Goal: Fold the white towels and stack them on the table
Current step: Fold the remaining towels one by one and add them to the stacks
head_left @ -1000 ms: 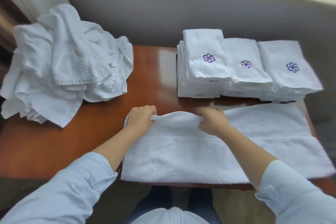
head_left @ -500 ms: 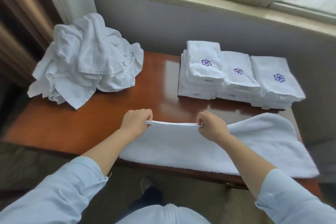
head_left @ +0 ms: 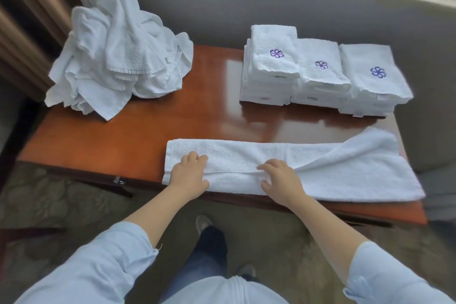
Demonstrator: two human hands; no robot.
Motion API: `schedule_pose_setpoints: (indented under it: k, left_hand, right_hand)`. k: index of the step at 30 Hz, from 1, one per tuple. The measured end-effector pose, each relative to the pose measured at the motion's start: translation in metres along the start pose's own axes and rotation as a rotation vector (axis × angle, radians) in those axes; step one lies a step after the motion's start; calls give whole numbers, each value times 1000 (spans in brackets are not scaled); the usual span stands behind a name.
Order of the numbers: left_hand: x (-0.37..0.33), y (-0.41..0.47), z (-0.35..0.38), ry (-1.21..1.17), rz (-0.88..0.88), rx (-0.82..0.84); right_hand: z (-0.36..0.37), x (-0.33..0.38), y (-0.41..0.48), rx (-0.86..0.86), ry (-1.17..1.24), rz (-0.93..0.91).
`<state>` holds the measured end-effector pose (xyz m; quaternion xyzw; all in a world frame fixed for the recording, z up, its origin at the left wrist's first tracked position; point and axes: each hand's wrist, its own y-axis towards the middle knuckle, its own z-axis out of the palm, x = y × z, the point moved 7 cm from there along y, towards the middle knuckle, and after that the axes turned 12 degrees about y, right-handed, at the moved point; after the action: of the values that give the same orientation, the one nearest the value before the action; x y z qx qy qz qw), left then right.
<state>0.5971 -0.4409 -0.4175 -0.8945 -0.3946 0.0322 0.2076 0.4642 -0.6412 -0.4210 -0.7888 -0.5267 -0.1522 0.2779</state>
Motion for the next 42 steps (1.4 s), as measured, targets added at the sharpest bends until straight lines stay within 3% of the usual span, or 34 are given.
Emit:
schedule_pose_setpoints:
  k: [2,4,7,14,21,24,28,35,42]
  left_hand:
    - [-15,1,4,-76,91,30]
    - [-26,3,15,-73,147,122]
    - [-31,10,28,-17,139,204]
    - [-2,37,31,-25,73,285]
    - [56,63,17,-45,-83,245]
    - [59,75,-2,52,-115,95]
    - [21,88,-33,-85,43,-185]
    - [-89,99,-48,-167,436,-43]
    - [-153,101,-56,-54,508,-1]
  right_hand:
    - [-4,-6,-3,-37,-117,40]
    - [1,-15,-6,34,-176,117]
    - [16,-20,-9,161,-239,138]
    - [20,-4,22,176,-302,101]
    - [27,40,67,215,-209,-7]
    - [18,52,83,189,-146,-39]
    - [-11,29,81,115,-102,30]
    - [-57,-49,51,96,-238,185]
    - [-79,-86,43,91,-293,167]
